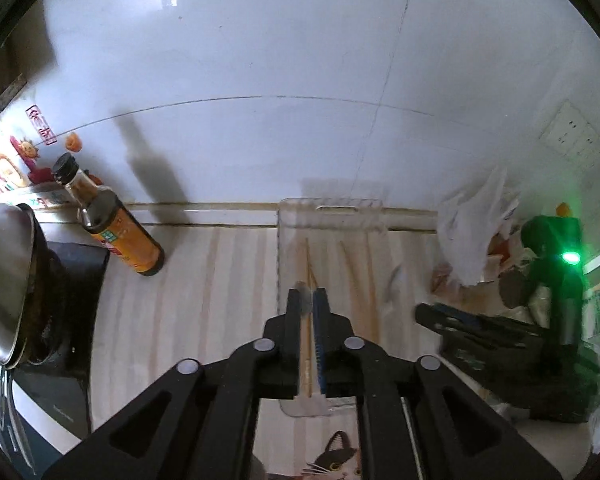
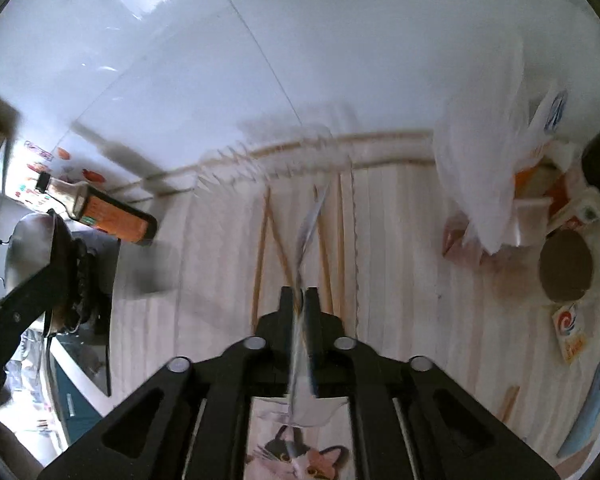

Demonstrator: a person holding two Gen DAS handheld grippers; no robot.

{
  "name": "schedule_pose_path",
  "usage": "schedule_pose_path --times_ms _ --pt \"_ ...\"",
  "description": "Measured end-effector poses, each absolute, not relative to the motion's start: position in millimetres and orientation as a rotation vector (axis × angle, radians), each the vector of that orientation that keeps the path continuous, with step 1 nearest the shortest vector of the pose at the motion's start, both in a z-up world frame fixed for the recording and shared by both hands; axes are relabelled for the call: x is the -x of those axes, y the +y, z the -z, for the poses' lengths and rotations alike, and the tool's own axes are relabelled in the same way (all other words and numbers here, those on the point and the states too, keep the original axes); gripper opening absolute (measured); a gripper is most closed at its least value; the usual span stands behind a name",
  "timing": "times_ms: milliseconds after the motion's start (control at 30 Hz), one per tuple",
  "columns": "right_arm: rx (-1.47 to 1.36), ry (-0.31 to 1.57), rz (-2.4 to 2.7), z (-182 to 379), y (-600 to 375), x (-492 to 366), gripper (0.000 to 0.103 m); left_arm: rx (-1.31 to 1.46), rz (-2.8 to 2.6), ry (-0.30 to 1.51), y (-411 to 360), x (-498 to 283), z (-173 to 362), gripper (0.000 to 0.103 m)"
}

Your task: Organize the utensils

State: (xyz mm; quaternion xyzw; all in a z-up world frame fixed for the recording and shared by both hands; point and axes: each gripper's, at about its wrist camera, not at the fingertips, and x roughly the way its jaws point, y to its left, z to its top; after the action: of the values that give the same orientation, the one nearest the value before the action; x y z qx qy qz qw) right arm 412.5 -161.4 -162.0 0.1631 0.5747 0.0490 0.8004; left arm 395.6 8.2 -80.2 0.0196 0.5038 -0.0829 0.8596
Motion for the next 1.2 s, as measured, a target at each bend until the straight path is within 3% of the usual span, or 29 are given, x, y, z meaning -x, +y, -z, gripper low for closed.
schedule_pose_path --times_ms 33,67,133,233,300,367,667,733,833,1033,1067,1133,1167,1200 --pt "-0.353 1.227 -0.097 162 -167 -408 0.029 -0.053 0.153 1.049 10 -392 82 0.019" --pt "-0.354 1.221 -0.083 161 -174 -401 0.031 -0.064 0.125 1.031 12 -387 82 0.039" --pt "-0.366 1.199 -0.053 157 -190 -383 0.034 -0.068 0.085 1.0 17 -376 82 0.068" --pt "-0.395 1.141 0.027 151 -226 -342 0.048 -0.116 0.029 0.941 15 -351 89 0.079" --pt "-0.41 1.107 0.079 152 -247 -314 0.049 -0.138 0.009 0.921 8 -338 96 0.08" --pt "-0.424 1.076 0.141 155 -271 -283 0.058 -0.137 0.037 0.938 -5 -326 110 0.103" --pt "-0.557 1.173 0.358 200 -366 -170 0.058 -0.182 0.216 1.147 -105 -280 190 0.103" --pt "-0.586 1.207 0.374 216 -380 -150 0.047 -0.186 0.269 1.226 -131 -267 213 0.103" --pt "-0.617 1.229 0.39 233 -392 -129 0.045 -0.193 0.341 1.362 -166 -250 249 0.096" --pt "-0.675 1.251 0.395 255 -408 -109 0.045 -0.215 0.37 1.519 -206 -238 301 0.064" --pt "-0.679 1.255 0.394 258 -411 -107 0.045 -0.228 0.364 1.512 -211 -238 304 0.051" --pt "-0.677 1.26 0.38 263 -411 -108 0.045 -0.272 0.343 1.471 -218 -237 304 0.035" --pt "-0.676 1.261 0.368 264 -411 -111 0.045 -0.293 0.349 1.441 -223 -236 302 0.018" --pt "-0.674 1.263 0.349 265 -409 -114 0.045 -0.311 0.354 1.421 -226 -235 300 0.009"
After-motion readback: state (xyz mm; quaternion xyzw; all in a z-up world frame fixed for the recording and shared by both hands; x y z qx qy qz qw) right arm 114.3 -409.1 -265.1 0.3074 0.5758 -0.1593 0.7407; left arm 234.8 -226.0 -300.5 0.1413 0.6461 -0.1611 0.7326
